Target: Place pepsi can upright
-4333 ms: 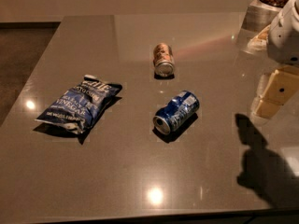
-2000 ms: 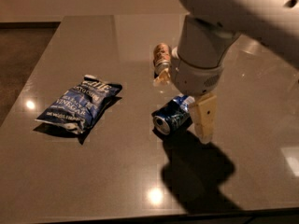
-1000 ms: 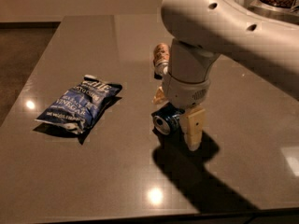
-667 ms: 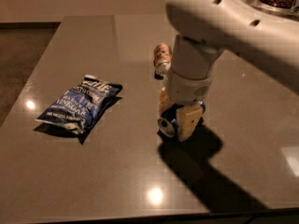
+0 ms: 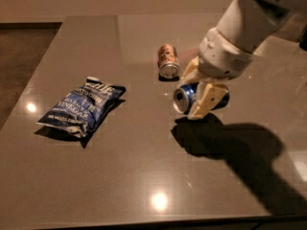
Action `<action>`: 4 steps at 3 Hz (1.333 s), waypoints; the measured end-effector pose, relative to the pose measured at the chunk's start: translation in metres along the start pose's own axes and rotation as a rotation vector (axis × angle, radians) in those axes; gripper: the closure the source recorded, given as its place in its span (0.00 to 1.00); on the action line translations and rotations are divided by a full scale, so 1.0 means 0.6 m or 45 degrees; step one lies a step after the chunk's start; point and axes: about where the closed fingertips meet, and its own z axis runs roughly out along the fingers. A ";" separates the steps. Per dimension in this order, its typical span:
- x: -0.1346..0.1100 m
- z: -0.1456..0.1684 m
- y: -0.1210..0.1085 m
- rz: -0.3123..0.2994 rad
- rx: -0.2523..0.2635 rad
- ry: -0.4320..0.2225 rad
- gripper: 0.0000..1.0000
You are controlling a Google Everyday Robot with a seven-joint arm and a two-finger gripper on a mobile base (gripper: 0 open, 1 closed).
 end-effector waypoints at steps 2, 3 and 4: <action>-0.012 -0.069 -0.021 0.316 0.093 -0.473 1.00; -0.026 -0.080 -0.030 0.433 0.133 -0.714 1.00; -0.033 -0.076 -0.048 0.551 0.210 -0.974 1.00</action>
Offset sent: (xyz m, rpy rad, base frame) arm 0.0211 -0.0182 0.0692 0.6561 0.2000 -0.3782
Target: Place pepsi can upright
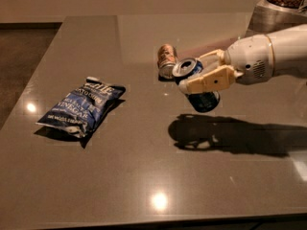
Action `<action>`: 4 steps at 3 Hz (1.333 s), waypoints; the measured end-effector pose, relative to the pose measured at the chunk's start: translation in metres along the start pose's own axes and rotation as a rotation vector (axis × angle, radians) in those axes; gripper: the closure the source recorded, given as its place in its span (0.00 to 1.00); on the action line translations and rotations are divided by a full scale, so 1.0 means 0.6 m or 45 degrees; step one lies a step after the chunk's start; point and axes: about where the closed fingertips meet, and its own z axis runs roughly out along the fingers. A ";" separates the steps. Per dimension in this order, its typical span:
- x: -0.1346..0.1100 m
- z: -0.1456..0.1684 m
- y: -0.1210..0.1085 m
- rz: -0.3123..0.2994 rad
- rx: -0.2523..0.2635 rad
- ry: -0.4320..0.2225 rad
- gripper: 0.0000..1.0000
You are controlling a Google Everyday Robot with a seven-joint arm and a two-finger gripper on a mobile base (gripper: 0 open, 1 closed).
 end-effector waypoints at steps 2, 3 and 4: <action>0.014 0.002 -0.023 0.059 0.119 -0.298 1.00; 0.030 0.003 -0.026 0.075 0.162 -0.408 1.00; 0.046 0.009 -0.030 0.086 0.186 -0.516 1.00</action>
Offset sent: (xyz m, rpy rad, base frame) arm 0.0160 -0.0196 -0.0251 0.3330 -0.0681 -0.2245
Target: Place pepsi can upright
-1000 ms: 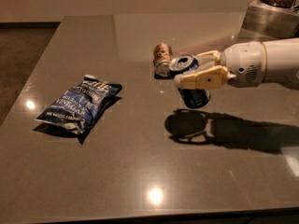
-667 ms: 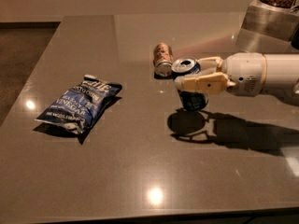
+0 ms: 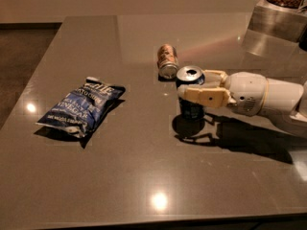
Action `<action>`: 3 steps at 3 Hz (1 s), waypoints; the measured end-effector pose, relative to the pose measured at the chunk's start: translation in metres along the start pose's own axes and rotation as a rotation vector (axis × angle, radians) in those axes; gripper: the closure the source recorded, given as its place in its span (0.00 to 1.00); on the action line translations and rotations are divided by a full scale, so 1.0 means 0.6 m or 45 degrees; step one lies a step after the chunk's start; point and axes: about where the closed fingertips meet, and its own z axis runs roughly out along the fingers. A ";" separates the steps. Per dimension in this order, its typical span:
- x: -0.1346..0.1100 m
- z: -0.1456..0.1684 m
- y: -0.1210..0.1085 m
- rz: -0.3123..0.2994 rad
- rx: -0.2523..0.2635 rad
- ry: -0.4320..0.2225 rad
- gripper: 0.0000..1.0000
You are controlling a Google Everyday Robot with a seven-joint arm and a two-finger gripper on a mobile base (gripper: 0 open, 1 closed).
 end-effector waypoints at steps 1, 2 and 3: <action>0.009 0.003 -0.003 0.011 0.010 -0.050 1.00; 0.025 0.009 -0.010 0.033 0.062 -0.082 0.74; 0.035 0.012 -0.014 0.039 0.087 -0.087 0.51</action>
Offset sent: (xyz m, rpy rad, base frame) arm 0.0089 -0.0005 -0.0257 0.0831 0.0175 -0.1079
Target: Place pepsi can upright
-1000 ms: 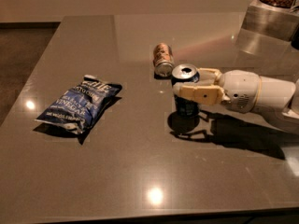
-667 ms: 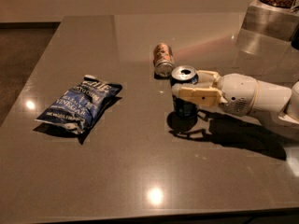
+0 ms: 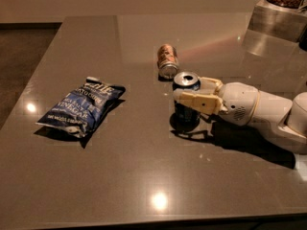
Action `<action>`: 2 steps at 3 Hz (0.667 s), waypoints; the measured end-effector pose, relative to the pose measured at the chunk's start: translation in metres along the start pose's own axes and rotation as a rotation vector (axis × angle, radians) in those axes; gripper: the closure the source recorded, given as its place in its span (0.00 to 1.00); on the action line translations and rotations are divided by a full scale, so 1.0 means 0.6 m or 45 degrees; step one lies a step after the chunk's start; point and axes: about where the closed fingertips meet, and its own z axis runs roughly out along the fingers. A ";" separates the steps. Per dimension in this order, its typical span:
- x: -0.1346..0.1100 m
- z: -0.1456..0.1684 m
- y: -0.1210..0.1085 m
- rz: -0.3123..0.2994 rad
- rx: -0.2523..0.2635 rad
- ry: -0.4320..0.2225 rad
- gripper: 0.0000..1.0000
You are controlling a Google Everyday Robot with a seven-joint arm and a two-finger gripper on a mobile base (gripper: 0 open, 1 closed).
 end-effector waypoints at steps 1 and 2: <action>0.008 0.001 -0.002 -0.013 0.017 0.018 0.28; 0.008 0.004 -0.001 -0.017 0.016 0.023 0.05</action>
Offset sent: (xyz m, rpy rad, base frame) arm 0.0007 0.0006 -0.0053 -0.0221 -0.0016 -0.0123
